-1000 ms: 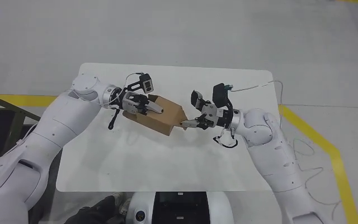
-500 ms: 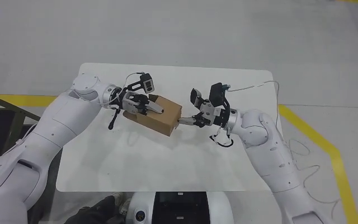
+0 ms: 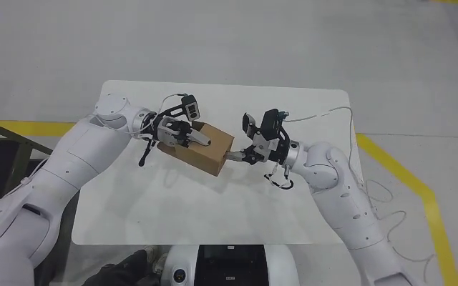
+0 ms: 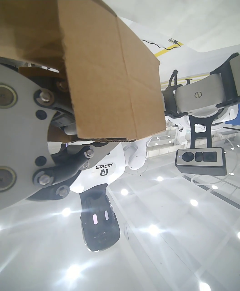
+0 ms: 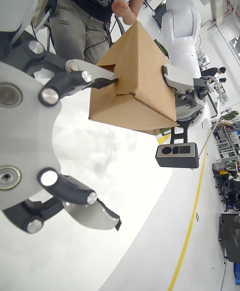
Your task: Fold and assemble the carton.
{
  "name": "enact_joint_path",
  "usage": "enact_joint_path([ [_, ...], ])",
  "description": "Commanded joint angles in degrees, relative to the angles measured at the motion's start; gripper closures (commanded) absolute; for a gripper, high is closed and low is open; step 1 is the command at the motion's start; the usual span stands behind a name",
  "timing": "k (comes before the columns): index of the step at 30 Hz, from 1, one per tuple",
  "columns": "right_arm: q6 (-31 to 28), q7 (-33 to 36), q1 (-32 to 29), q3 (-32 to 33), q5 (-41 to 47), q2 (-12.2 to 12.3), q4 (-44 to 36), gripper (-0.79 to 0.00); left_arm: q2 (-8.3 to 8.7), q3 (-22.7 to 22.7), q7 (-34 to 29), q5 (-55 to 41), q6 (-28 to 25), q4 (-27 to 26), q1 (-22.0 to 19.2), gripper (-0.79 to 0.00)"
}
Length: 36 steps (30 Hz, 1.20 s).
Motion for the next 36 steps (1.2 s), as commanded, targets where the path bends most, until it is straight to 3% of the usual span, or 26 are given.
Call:
enact_joint_path([
  [1, 0.25, -0.3, 0.02, -0.12, -0.35, 0.05, -0.17, -0.785, 0.06, 0.21, 0.0, -0.61, 0.22, -0.04, -0.02, 0.0],
  [19, 2.15, -2.32, 0.27, -1.08, -1.44, 0.48, -1.06, -0.785, 0.52, 2.4, 0.0, -1.14, -0.22, -0.61, -0.97, 0.0],
  [31, 0.44, -1.4, -3.92, 3.53, -0.73, 2.18, -4.38, -0.785, 0.28, 1.71, 0.11, 5.32, -5.34, 6.01, -2.98, 0.0],
  [36, -3.37, -0.79, -4.75, 4.14, 1.71, 2.76, -4.97, -0.785, -0.4, 1.63, 7.98, 14.66, -8.88, 6.07, -3.18, 0.0],
])
